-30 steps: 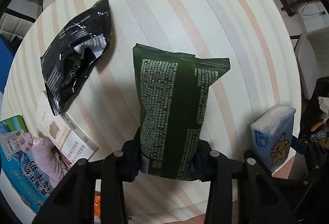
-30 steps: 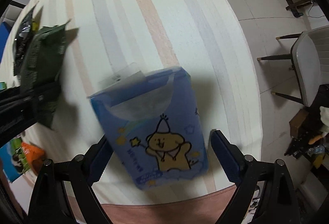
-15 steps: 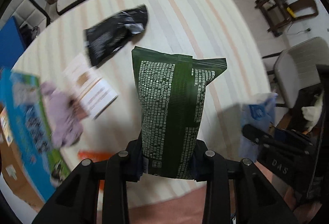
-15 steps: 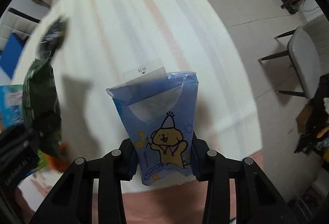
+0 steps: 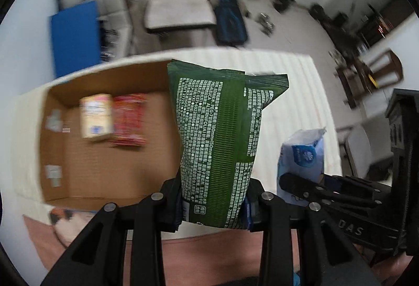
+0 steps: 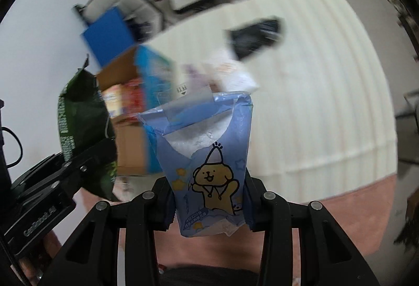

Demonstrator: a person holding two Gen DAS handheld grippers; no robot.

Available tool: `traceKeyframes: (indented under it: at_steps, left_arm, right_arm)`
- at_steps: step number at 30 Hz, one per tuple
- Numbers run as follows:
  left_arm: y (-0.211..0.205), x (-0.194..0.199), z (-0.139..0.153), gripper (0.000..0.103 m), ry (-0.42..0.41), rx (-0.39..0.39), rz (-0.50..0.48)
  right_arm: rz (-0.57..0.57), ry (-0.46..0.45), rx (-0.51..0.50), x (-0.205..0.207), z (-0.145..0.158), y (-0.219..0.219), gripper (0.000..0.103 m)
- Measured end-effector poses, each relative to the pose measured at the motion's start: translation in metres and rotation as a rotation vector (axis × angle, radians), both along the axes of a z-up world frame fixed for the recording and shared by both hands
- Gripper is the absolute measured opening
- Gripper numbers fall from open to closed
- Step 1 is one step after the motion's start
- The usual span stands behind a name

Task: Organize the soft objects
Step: 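Lower the green bag and blue tissue pack into the box, open both tools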

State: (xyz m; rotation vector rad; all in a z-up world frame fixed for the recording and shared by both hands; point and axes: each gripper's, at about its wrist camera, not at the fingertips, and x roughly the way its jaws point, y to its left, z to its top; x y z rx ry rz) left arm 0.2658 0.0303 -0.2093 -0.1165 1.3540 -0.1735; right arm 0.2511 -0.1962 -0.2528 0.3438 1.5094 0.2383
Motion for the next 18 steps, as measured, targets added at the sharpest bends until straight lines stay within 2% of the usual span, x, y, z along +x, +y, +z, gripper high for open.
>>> traceKeyframes:
  at_steps: [5, 9, 13, 18]
  left_arm:
    - [0.093, 0.003, 0.009, 0.031, -0.031, 0.063, 0.111]
    - [0.152, 0.019, -0.015, 0.031, 0.001, 0.097, 0.182]
    - [0.198, 0.047, -0.056, 0.031, 0.076, 0.127, 0.218]
    - [0.227, 0.08, -0.109, 0.031, 0.18, 0.126, 0.229]
  right_arm:
    - [0.078, -0.045, 0.013, 0.022, 0.024, 0.087, 0.043]
    - [0.103, -0.063, -0.031, 0.045, 0.021, 0.151, 0.043]
    - [0.107, -0.036, -0.091, 0.069, -0.001, 0.192, 0.043]
    - [0.079, 0.024, -0.181, 0.107, -0.057, 0.217, 0.042]
